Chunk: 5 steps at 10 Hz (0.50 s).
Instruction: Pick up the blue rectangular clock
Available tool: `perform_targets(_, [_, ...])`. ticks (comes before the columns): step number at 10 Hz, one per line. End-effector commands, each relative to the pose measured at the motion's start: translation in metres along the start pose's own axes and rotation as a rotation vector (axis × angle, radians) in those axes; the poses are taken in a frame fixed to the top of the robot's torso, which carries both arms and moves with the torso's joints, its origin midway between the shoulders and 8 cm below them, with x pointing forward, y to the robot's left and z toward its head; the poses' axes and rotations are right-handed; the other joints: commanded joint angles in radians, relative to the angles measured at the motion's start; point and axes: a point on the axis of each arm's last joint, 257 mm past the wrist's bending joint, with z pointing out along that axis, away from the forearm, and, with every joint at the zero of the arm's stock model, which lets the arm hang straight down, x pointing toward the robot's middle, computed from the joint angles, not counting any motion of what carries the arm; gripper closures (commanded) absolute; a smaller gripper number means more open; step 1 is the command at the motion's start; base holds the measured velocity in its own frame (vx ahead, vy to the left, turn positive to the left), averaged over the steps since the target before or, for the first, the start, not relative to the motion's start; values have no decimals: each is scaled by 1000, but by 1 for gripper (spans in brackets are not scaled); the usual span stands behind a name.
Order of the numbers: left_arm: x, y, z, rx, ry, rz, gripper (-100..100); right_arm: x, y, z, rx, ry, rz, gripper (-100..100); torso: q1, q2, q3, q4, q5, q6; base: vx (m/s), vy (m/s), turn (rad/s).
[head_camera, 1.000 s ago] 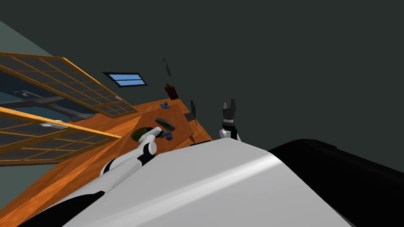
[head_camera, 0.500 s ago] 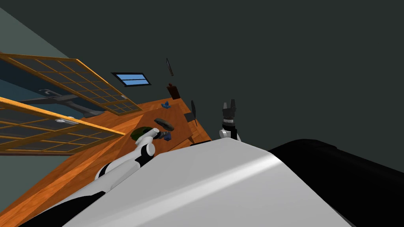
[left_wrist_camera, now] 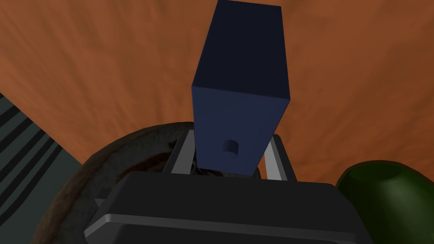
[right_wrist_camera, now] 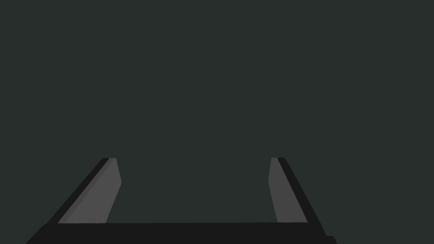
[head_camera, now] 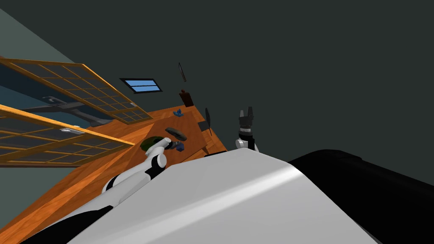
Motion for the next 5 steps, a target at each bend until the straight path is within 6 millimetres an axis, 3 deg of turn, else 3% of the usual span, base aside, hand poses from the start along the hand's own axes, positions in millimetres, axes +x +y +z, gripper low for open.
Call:
perform_targets(1, [0,0,0,0,0,0,0,0,0,0,0,0,0,0,0,0,0,0,0,0,0,0,0])
perform_targets(2, [1,-18,3,-7,18,12,100,0,0,0,0,0,0,0,0,0,0,0,0,0,-92,160,-209])
perform_targets(3, [1,-18,3,-7,18,-13,100,0,0,0,0,0,0,0,8,4,2,1,2,2,-123,190,-271])
perform_targets(4, [1,-18,3,-7,18,-35,100,0,0,0,0,0,0,0,11,6,4,2,2,1,-60,102,-45])
perform_targets(5, [2,-36,5,-16,31,-3,100,0,0,0,0,0,0,0,8,5,3,1,2,-2,-107,153,-218])
